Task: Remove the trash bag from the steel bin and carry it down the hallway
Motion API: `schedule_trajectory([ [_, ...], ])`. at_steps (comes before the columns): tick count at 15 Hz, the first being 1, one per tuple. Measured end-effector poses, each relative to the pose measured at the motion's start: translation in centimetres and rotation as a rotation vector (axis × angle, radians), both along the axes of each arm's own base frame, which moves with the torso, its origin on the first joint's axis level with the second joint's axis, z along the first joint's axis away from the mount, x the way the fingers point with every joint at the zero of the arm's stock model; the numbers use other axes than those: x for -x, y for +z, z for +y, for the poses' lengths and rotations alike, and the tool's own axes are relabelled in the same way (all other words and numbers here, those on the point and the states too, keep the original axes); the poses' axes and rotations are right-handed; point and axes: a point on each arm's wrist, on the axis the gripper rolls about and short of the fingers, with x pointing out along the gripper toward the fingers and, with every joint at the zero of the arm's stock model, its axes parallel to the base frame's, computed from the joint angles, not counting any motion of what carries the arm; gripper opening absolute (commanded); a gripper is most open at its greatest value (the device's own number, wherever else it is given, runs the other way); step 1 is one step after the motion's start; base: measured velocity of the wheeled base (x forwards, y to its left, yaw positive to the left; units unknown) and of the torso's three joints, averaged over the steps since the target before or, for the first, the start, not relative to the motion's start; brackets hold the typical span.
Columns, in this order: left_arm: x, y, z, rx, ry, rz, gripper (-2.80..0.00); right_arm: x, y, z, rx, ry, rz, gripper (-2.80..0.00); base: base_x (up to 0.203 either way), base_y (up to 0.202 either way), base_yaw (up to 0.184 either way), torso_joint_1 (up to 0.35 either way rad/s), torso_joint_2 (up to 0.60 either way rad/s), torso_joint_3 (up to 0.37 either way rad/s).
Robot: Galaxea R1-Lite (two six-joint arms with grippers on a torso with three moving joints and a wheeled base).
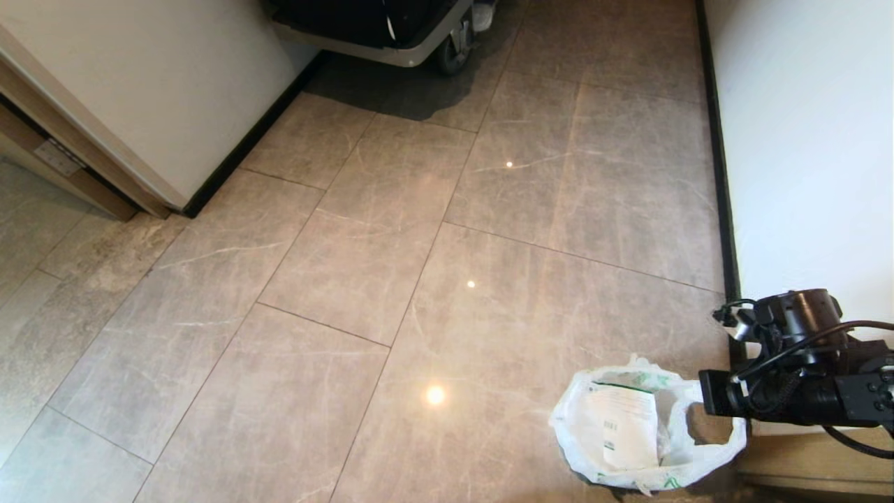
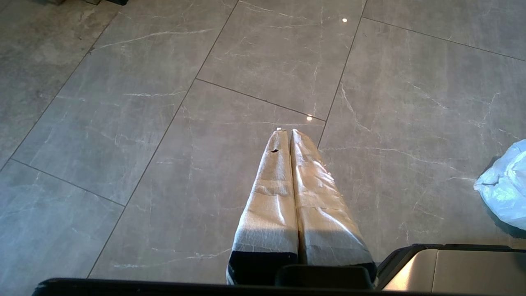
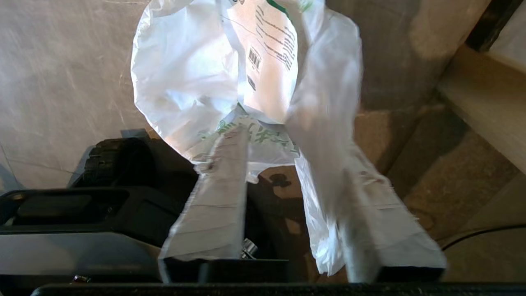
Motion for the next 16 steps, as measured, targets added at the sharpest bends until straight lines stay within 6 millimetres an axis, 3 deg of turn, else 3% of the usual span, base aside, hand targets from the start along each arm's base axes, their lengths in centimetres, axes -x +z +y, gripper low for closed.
schedule_trajectory([
  [5,0.0,0.0,0.0,0.000,0.000,0.000,-2.80,0.4,1.5,0.0,0.027,0.033,-0.041,0.00,0.000,0.000,0.000,0.000,0.00,0.000],
  [7,0.0,0.0,0.0,0.000,0.000,0.000,-2.80,1.6,3.6,0.0,0.027,0.037,-0.077,0.00,0.000,0.000,0.000,0.000,0.00,0.000],
  [10,0.0,0.0,0.0,0.000,0.000,0.000,-2.80,5.1,7.6,-0.2,0.029,0.039,-0.112,0.00,0.000,0.000,0.000,0.000,0.00,0.000],
  [11,0.0,0.0,0.0,0.000,0.001,0.000,-2.80,6.5,8.8,-0.2,0.032,0.039,-0.121,-2.80,0.000,0.000,0.000,0.000,0.00,0.000],
  [16,0.0,0.0,0.0,0.000,0.000,0.000,-2.80,15.1,12.8,-0.9,0.115,0.073,-0.215,-2.80,0.000,0.000,0.000,0.000,0.00,0.000],
])
